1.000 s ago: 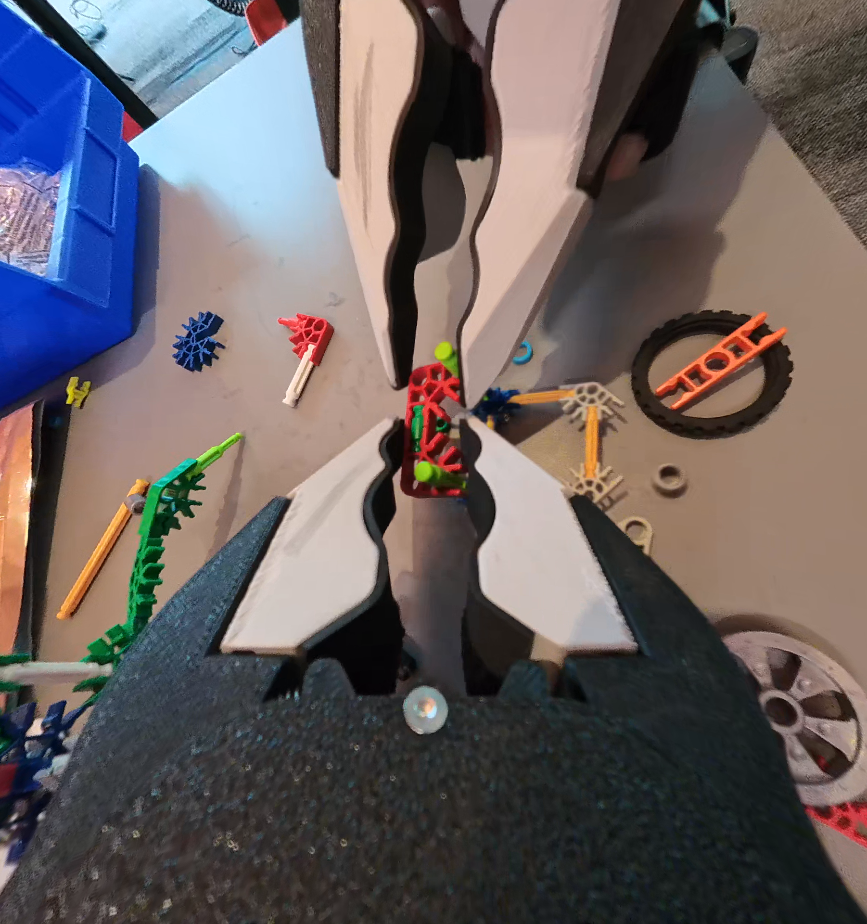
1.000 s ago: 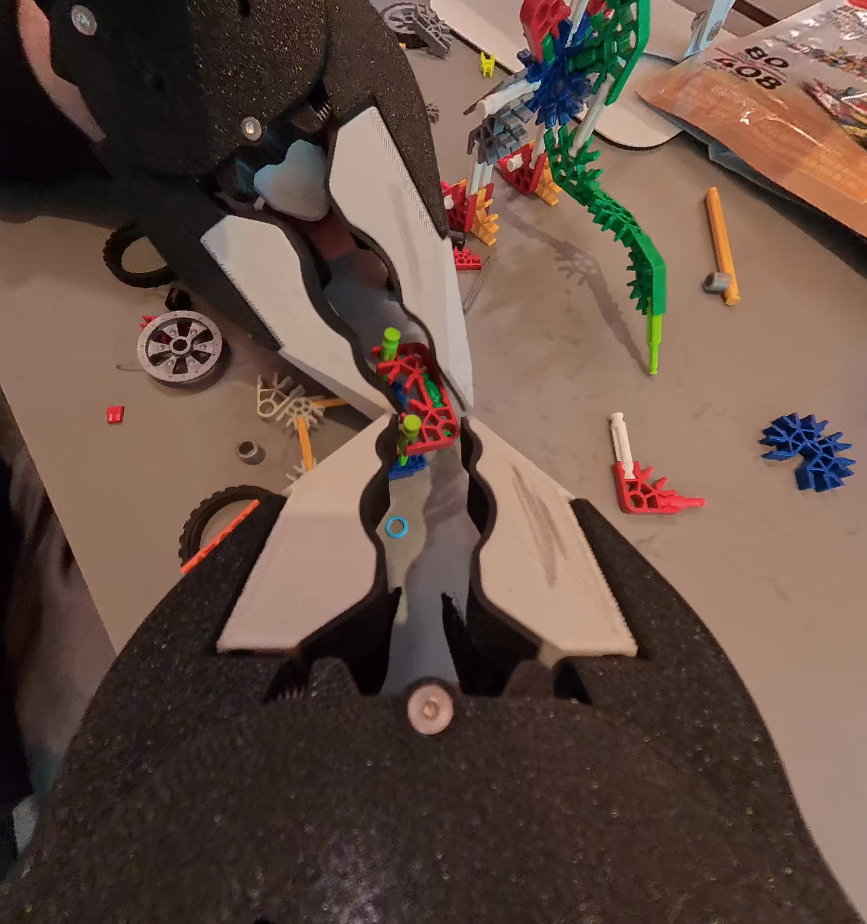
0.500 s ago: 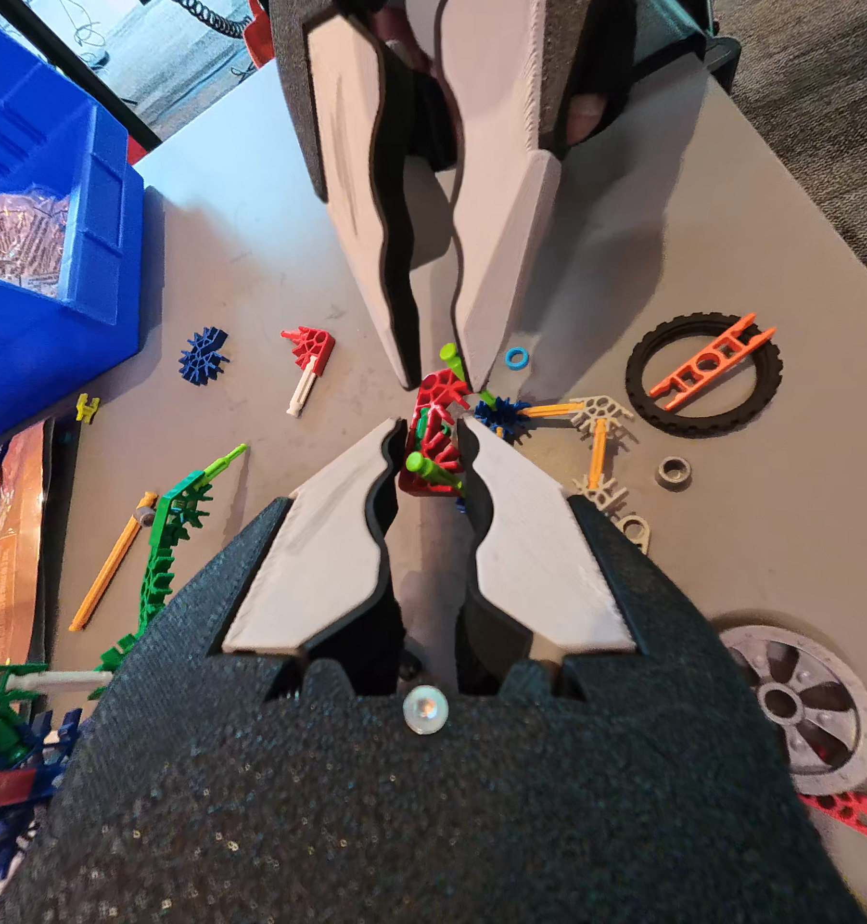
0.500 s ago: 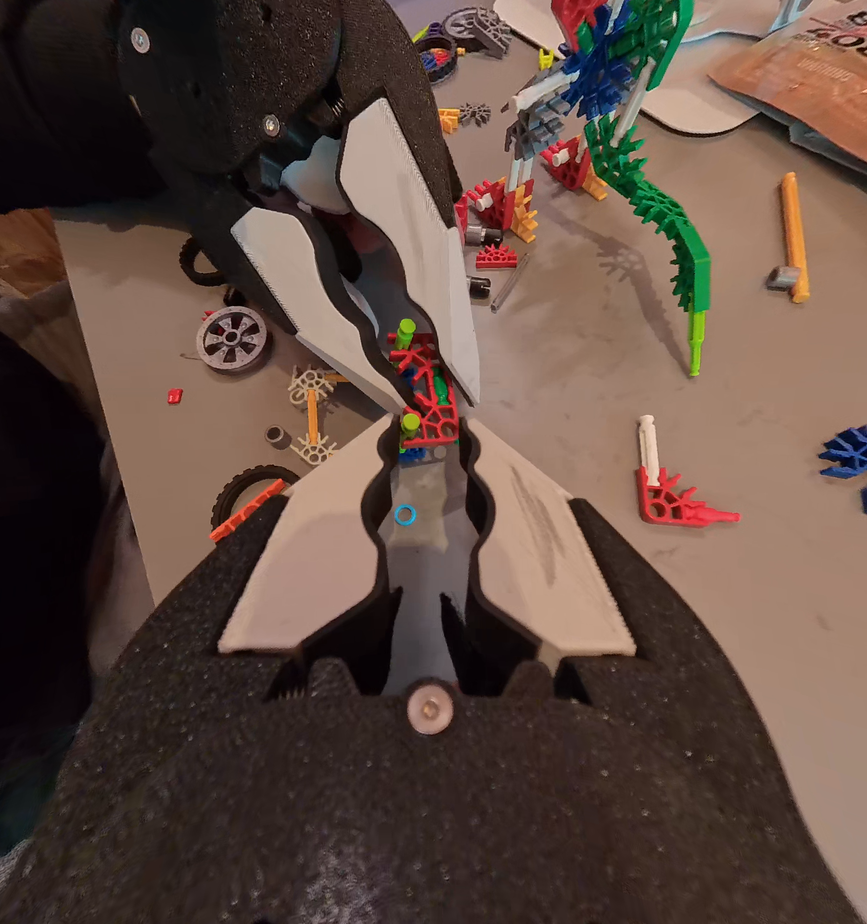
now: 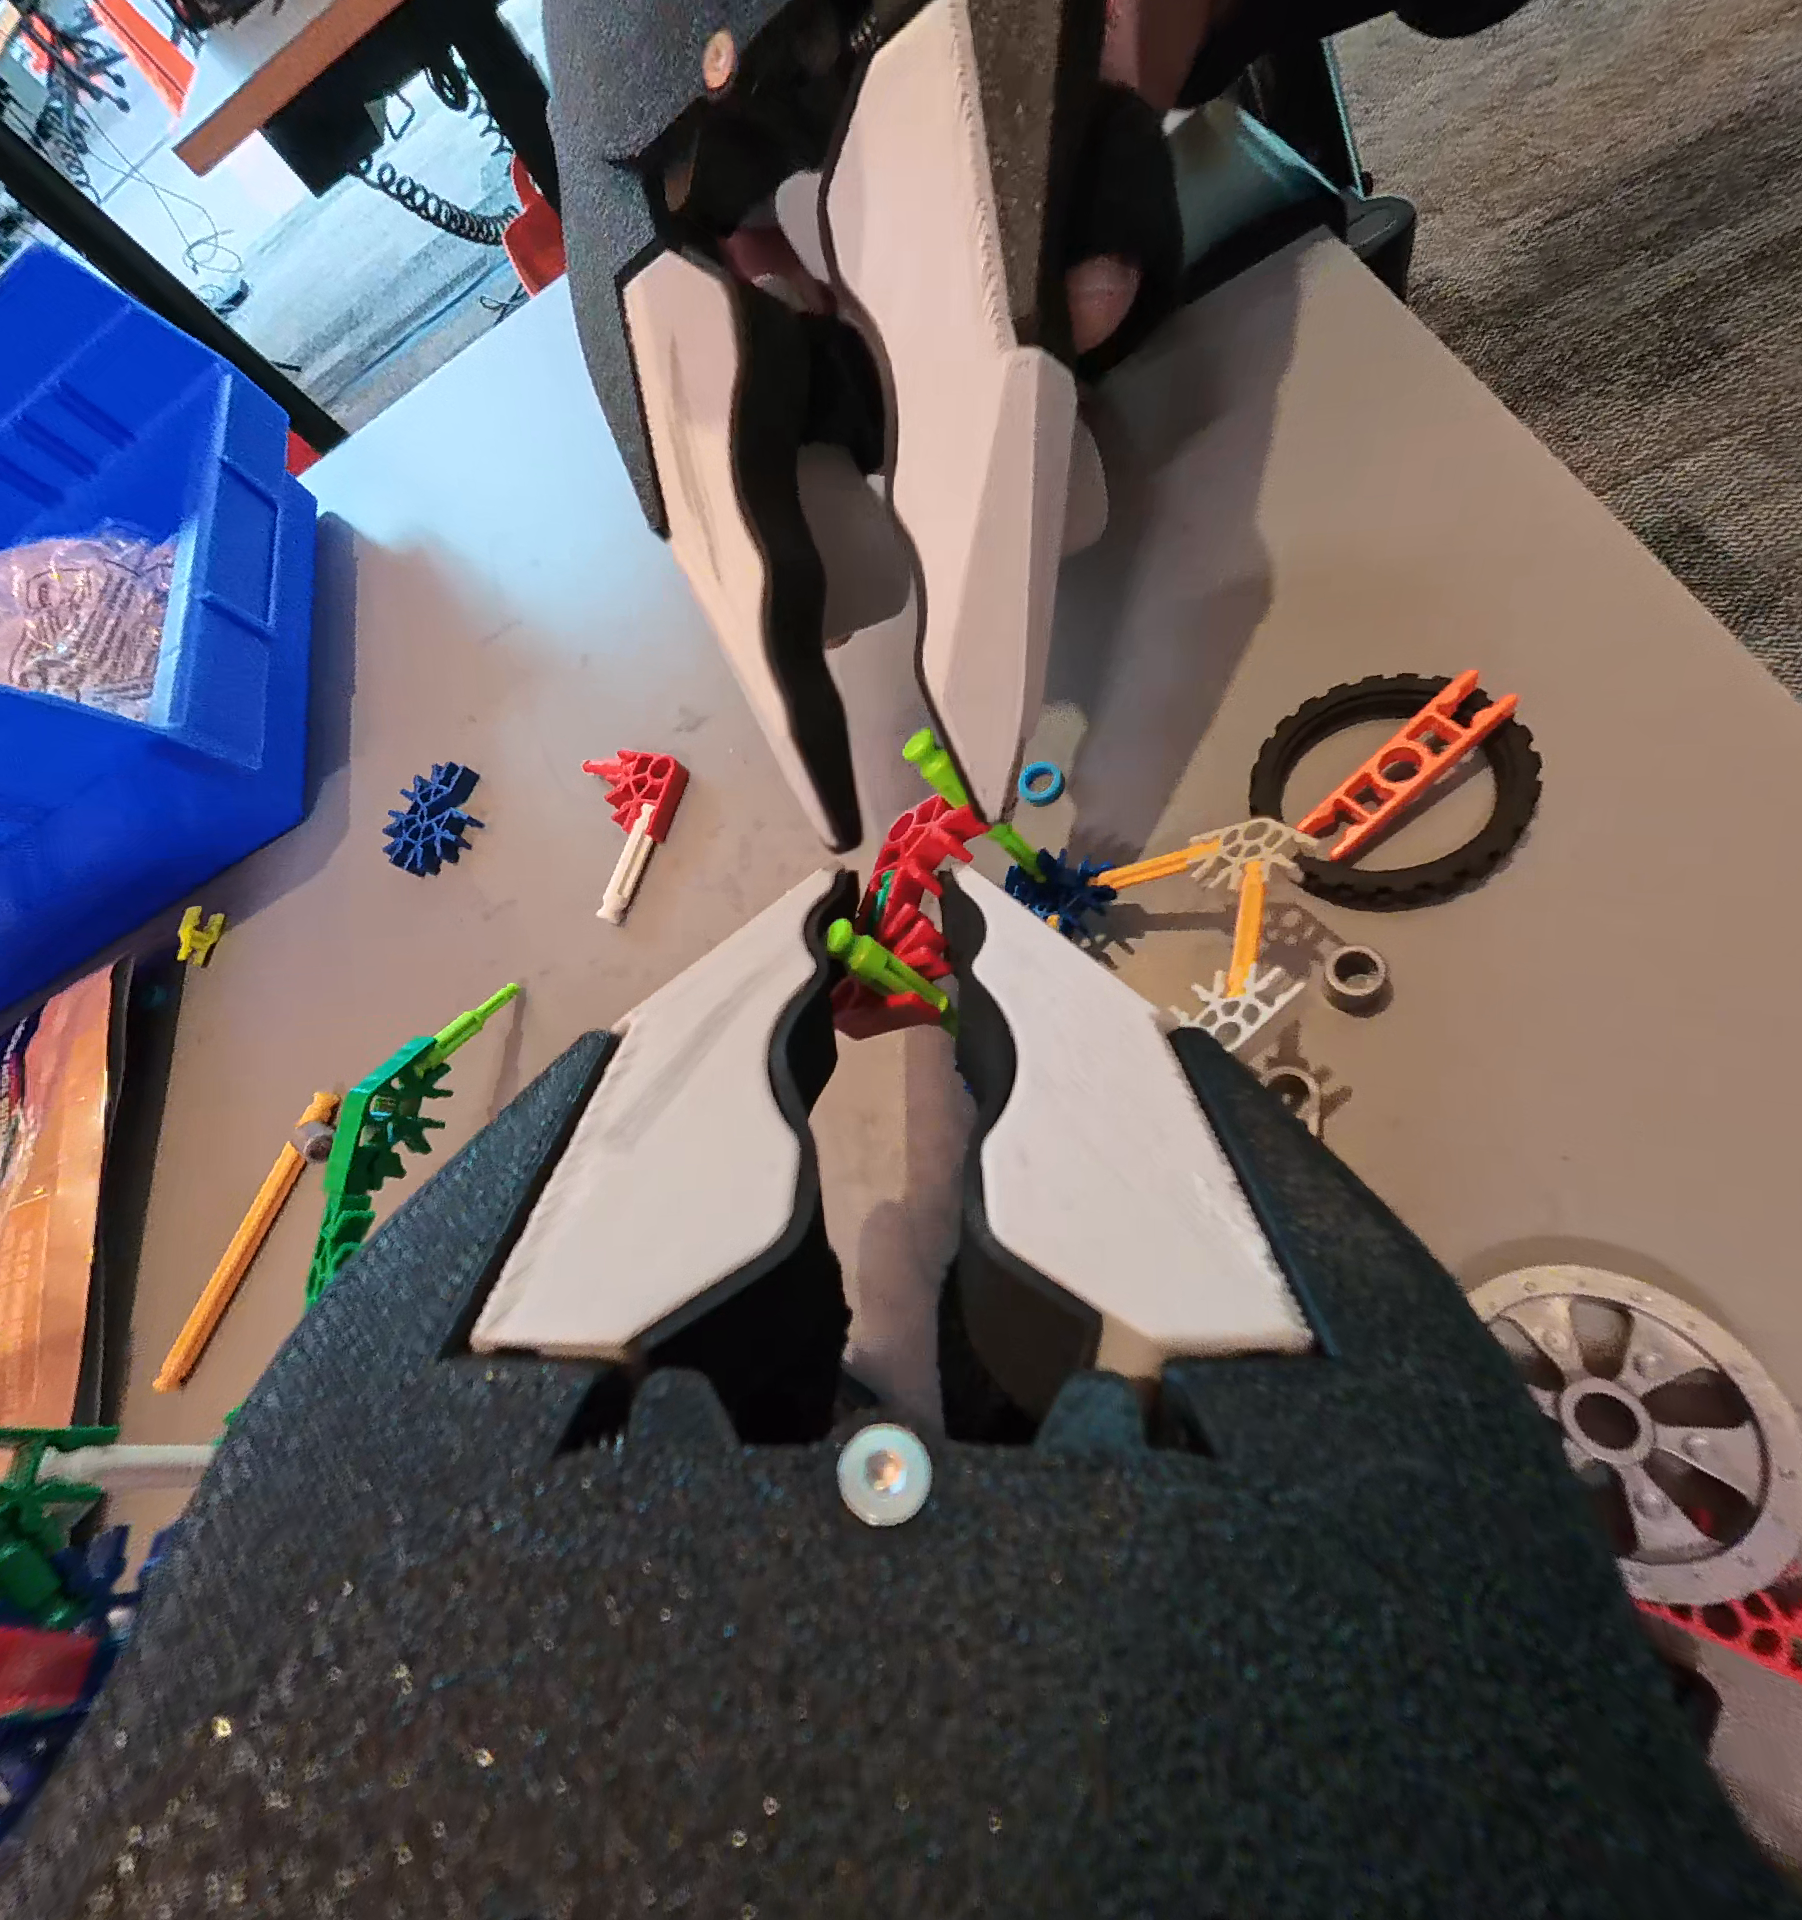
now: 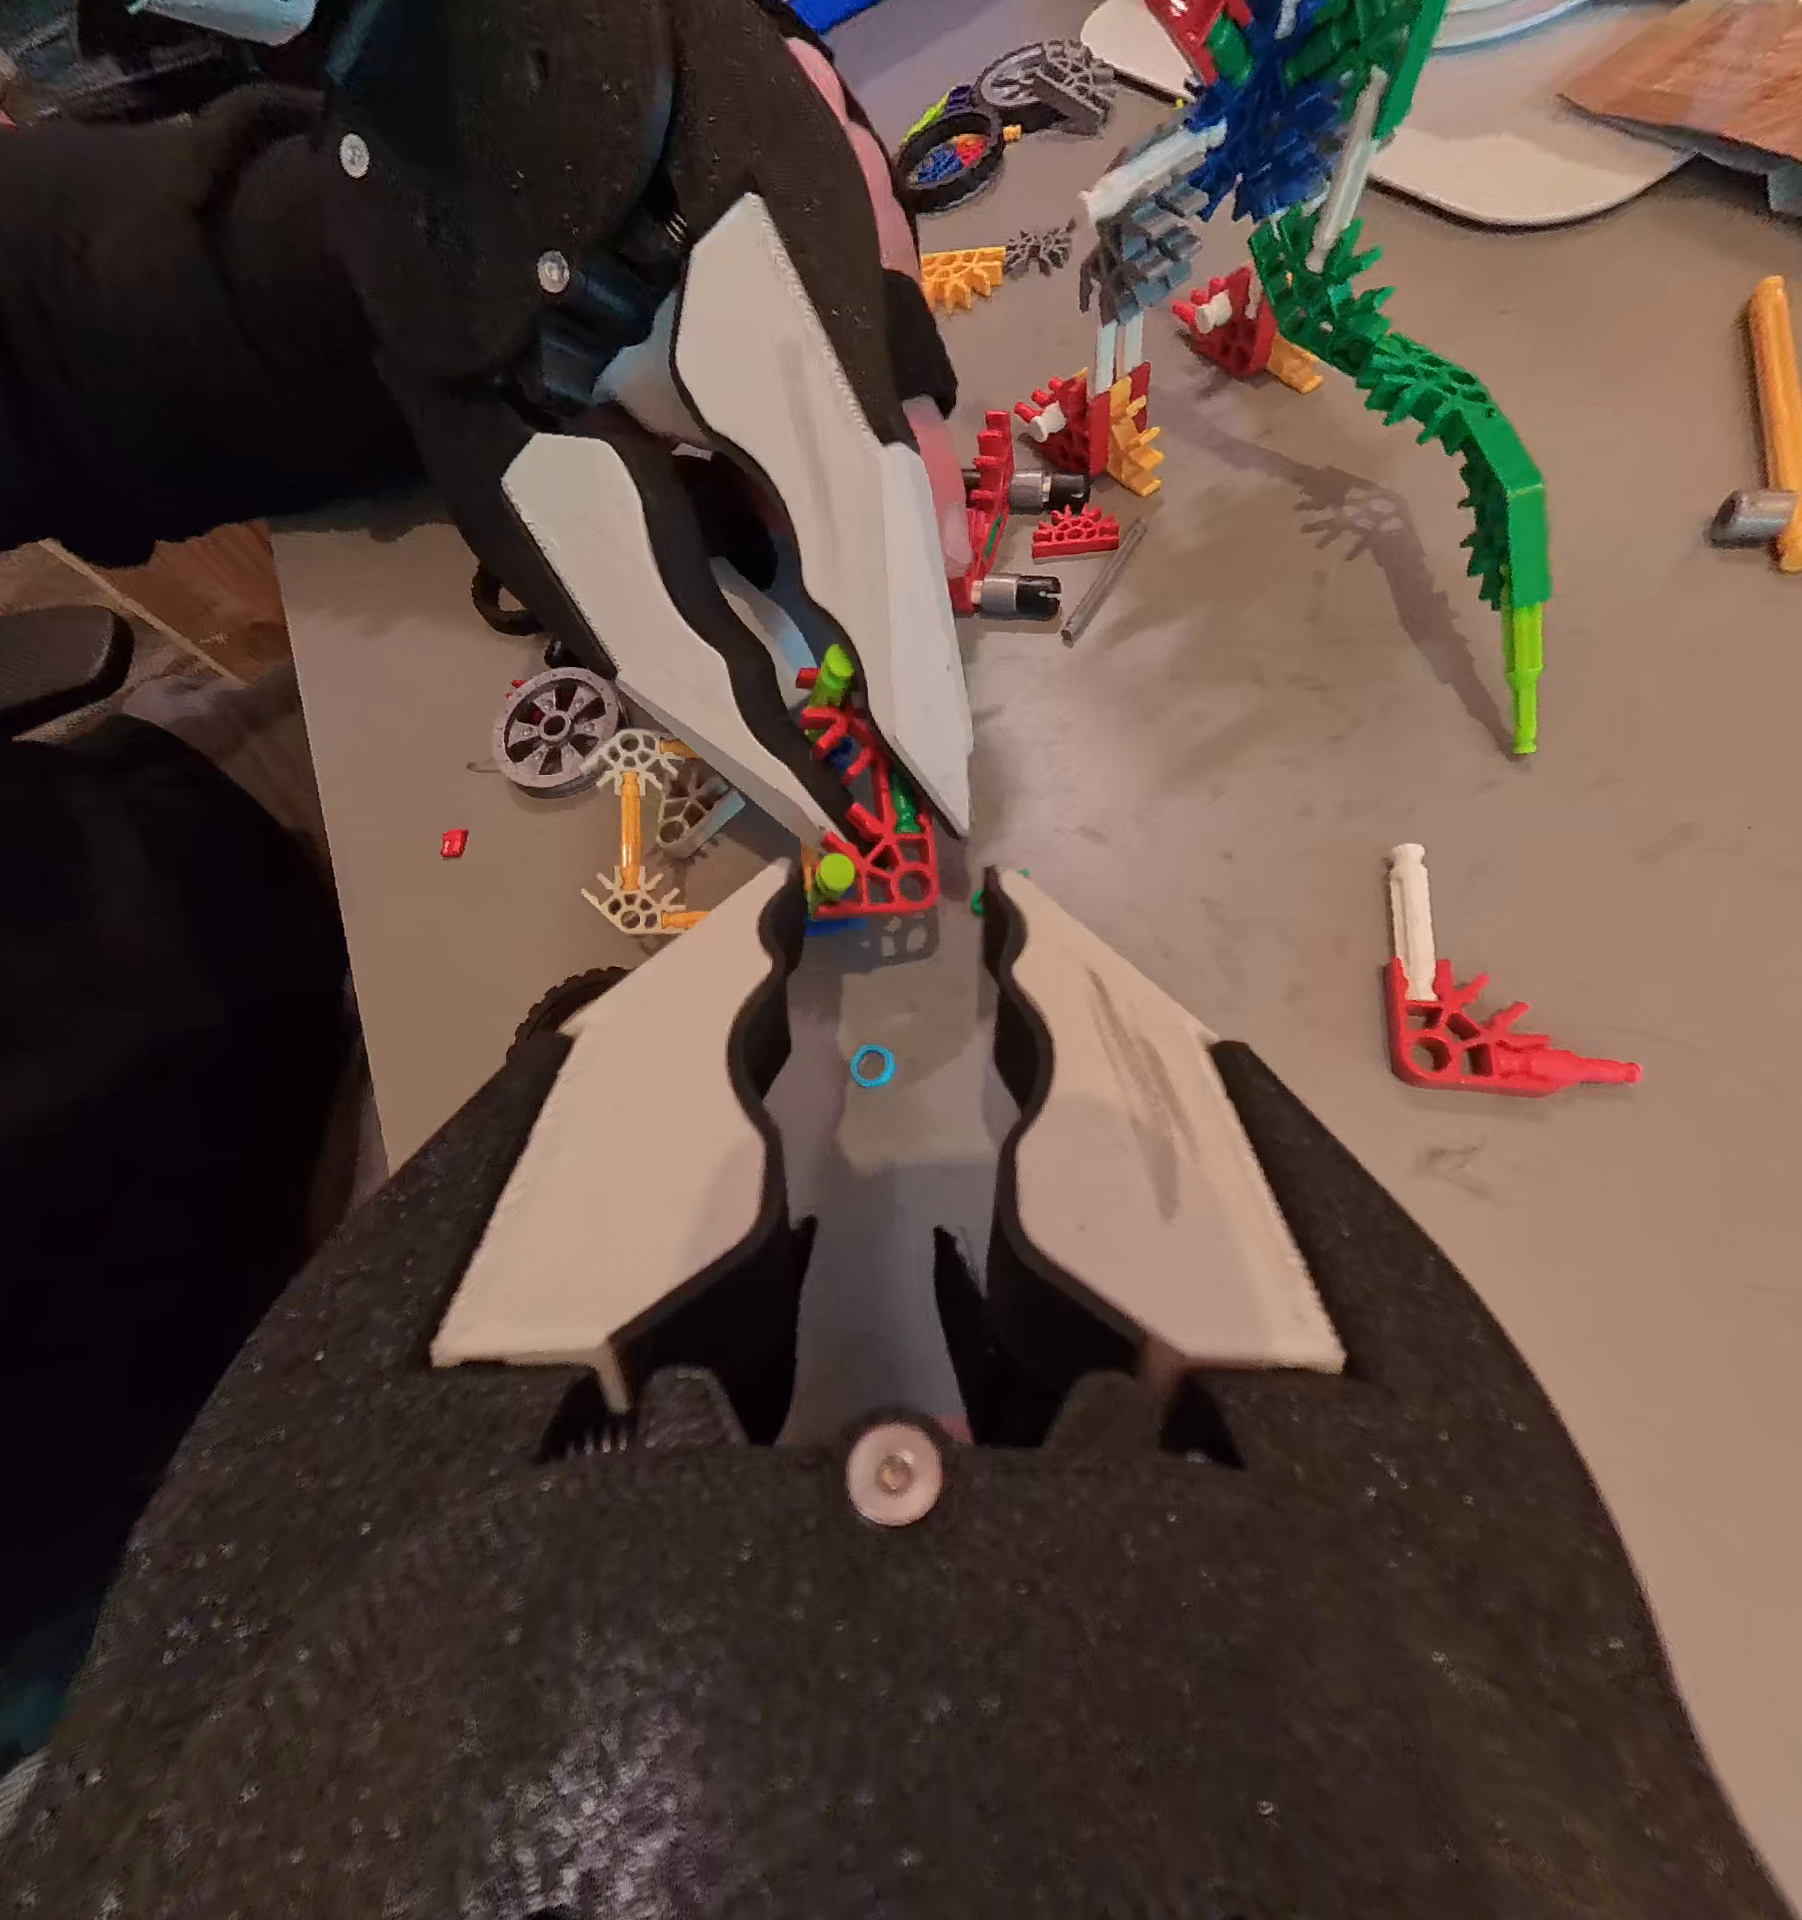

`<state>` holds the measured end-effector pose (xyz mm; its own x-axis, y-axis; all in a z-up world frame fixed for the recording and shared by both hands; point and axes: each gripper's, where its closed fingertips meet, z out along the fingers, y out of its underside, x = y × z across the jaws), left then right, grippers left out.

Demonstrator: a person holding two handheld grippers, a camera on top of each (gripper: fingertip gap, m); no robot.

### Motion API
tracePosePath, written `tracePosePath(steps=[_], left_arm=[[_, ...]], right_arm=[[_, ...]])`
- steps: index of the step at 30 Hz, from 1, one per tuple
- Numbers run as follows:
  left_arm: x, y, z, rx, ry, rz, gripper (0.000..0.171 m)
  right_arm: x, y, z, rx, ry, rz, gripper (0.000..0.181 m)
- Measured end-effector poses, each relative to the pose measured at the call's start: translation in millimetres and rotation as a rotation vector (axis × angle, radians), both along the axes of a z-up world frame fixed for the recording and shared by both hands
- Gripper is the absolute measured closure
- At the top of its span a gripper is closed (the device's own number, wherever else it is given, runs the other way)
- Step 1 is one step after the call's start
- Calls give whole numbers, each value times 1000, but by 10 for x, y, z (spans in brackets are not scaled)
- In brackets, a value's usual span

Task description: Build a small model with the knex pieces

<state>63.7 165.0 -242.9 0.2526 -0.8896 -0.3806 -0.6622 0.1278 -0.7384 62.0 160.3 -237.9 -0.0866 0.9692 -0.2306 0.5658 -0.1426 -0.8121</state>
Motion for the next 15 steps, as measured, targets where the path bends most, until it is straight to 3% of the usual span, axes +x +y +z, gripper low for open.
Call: tracePosePath(steps=[5, 9, 15], left_arm=[[-6, -22, 56, 61, 0, -29, 157], [1, -72, 103, 109, 7, -57, 157], [-14, -74, 153, 141, 15, -46, 157]], right_arm=[[2, -73, 34, -31, 18, 51, 158], [-13, -120, 70, -22, 32, 71, 150], [-46, -130, 114, 28, 59, 72, 159]])
